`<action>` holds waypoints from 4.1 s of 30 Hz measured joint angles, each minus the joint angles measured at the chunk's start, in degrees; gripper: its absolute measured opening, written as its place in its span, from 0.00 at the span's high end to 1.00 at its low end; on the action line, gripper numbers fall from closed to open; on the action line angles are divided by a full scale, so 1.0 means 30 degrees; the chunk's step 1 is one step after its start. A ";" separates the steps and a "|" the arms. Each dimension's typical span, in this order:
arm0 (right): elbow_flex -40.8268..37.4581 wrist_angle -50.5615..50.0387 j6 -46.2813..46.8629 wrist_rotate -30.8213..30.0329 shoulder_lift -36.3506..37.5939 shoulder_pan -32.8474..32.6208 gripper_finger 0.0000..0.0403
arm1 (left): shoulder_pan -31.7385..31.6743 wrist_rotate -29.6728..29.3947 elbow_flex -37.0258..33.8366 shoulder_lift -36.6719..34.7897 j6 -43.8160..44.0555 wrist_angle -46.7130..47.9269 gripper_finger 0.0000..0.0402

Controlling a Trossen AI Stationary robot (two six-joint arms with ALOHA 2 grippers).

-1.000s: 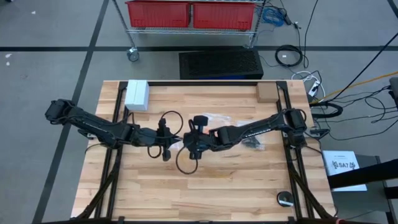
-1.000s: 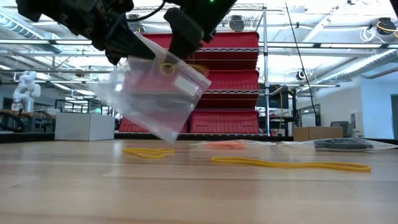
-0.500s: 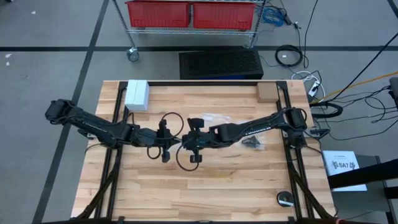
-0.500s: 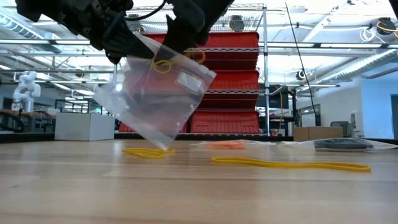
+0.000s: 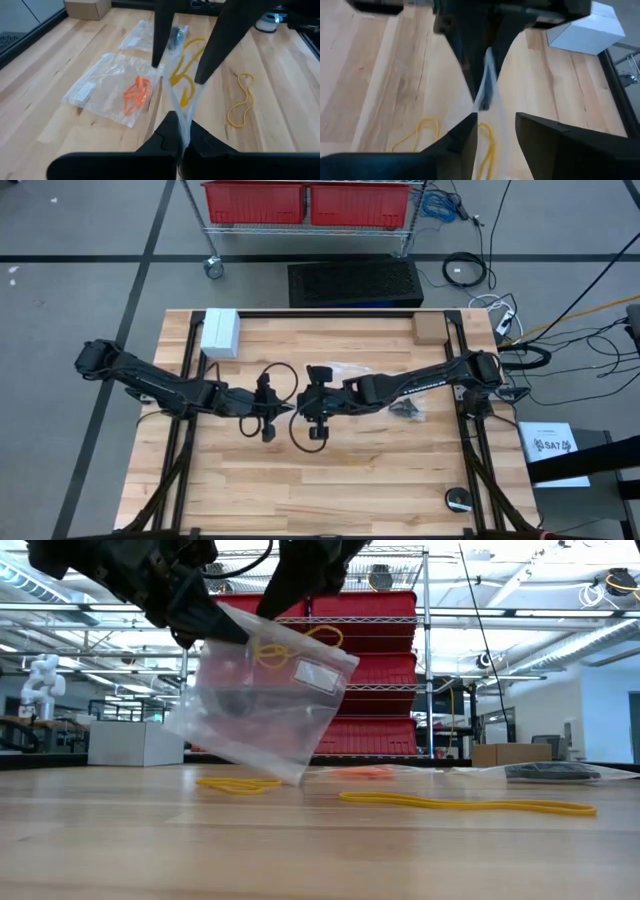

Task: Sort rubber bands
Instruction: Put the yellow rubber band inside the left transparent zip bag

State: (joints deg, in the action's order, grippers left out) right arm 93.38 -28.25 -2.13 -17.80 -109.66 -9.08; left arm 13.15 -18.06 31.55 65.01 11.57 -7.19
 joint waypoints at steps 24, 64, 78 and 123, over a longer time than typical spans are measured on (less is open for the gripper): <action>-0.7543 -0.3608 0.5993 -0.1931 0.7621 -0.3086 0.71 | 0.0036 -0.0011 0.0000 0.0388 -0.1180 -0.0976 1.00; -1.2178 0.9451 0.1994 -0.3819 0.7731 -0.2721 1.00 | 0.1388 -0.0316 -0.0014 0.0063 -0.2565 -0.2580 1.00; -0.7820 0.1078 0.5651 -0.2664 0.7897 -0.3103 1.00 | 0.1953 -0.0314 0.0008 0.0287 -0.2492 -0.3112 1.00; -0.7584 0.0716 0.5967 0.2958 0.5963 -0.0710 1.00 | 0.2004 -0.0264 0.1158 0.3344 -0.3062 -0.3013 1.00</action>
State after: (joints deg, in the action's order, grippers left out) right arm 70.63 -26.10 15.77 -8.93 -91.77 -11.21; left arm 19.16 -18.86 35.03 75.04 2.39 -16.23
